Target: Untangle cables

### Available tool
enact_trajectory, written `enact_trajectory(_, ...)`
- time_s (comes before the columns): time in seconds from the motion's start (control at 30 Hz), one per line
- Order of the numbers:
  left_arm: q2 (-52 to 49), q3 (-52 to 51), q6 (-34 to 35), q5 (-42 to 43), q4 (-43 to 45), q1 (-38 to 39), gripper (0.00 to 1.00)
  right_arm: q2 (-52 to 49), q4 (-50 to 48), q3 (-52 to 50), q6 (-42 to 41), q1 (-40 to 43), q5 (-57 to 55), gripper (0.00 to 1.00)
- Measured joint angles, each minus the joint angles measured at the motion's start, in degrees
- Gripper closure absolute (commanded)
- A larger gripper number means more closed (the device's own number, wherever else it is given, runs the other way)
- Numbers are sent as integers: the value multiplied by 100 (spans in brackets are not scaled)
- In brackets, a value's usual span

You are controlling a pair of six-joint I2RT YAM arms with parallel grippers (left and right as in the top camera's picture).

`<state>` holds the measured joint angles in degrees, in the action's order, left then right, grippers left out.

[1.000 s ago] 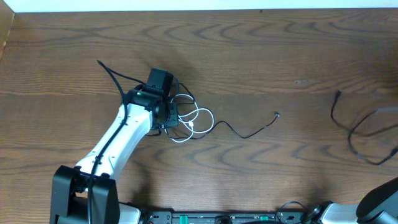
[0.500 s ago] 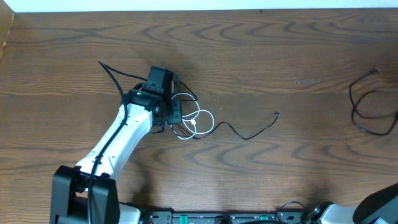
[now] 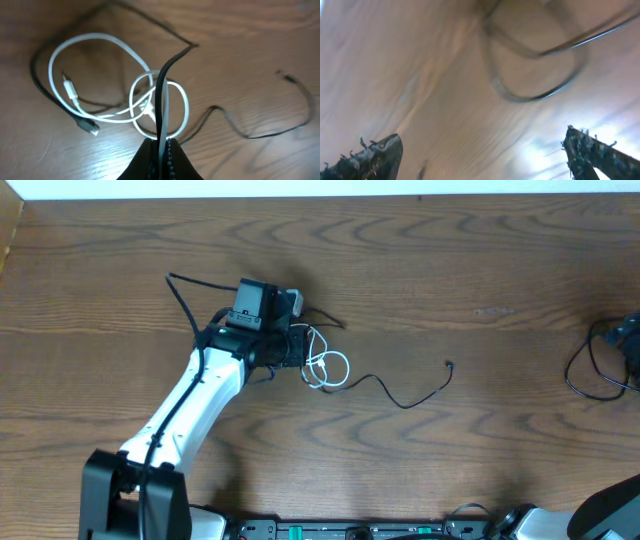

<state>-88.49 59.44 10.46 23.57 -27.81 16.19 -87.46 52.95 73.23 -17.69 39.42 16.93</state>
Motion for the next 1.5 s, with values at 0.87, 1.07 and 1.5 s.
enact_trajectory(0.87, 1770, 0, 289, 2031, 442, 0, 93, 2, -627, -1257, 2347, -4876, 2339, 21)
enact_trajectory(1.07, 1770, 0, 437, 2118, 452, 59, 93, 2, -1287, -1257, 1580, -5702, 2369, 31)
enact_trajectory(1.5, 1770, 0, 476, 2135, 498, 114, 93, 2, -1405, -1388, -2177, -6771, 831, 62)
